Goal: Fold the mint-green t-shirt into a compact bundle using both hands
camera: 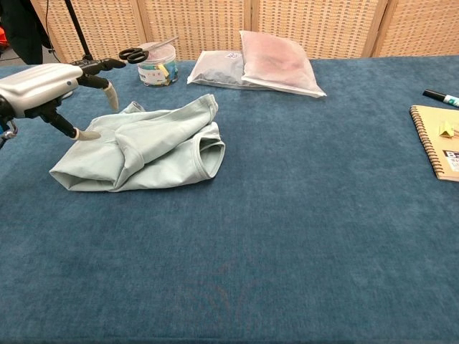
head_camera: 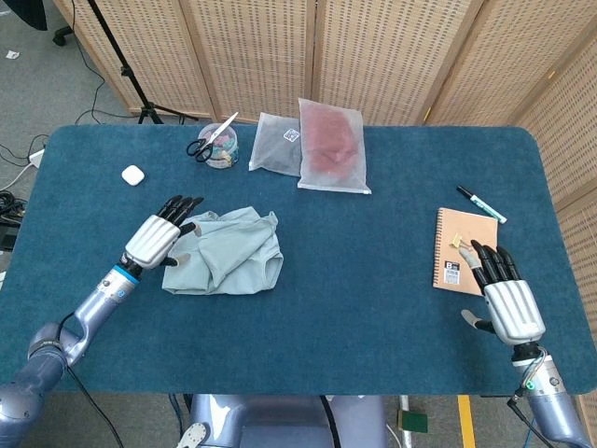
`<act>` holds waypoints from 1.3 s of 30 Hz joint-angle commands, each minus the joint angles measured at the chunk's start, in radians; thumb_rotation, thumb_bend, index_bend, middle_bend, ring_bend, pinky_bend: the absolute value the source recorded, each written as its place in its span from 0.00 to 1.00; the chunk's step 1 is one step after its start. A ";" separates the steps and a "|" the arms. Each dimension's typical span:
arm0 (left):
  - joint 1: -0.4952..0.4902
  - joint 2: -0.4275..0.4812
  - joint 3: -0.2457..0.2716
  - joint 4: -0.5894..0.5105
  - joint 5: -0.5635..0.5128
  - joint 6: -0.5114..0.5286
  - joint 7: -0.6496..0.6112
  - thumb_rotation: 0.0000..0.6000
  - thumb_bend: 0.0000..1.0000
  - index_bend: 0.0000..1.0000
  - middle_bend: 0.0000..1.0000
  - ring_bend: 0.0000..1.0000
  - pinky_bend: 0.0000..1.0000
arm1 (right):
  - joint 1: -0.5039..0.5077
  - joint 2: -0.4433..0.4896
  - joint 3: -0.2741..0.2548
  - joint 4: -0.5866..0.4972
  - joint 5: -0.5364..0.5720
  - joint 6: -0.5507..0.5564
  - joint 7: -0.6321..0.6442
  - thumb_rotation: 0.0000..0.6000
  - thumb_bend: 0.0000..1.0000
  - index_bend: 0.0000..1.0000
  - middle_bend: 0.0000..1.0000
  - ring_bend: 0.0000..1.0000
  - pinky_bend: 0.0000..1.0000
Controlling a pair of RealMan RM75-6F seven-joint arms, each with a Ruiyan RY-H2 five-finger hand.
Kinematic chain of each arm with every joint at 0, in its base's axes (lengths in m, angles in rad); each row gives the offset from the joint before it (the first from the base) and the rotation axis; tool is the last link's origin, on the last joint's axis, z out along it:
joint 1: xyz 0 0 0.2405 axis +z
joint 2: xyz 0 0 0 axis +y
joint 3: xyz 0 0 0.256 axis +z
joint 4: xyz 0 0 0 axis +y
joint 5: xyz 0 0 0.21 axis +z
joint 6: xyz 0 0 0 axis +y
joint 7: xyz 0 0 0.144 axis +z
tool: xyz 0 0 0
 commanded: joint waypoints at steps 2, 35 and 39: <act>-0.001 -0.050 0.003 0.065 0.005 -0.004 -0.020 1.00 0.25 0.46 0.00 0.00 0.00 | 0.001 0.000 0.000 0.001 0.001 -0.002 0.001 1.00 0.13 0.00 0.00 0.00 0.00; -0.026 -0.164 -0.034 0.188 -0.045 -0.116 -0.036 1.00 0.26 0.48 0.00 0.00 0.00 | 0.003 0.002 0.002 0.004 0.011 -0.010 0.010 1.00 0.13 0.00 0.00 0.00 0.00; -0.031 -0.175 -0.039 0.192 -0.052 -0.136 -0.032 1.00 0.26 0.48 0.00 0.00 0.00 | 0.004 0.000 0.003 0.006 0.014 -0.012 0.009 1.00 0.13 0.00 0.00 0.00 0.00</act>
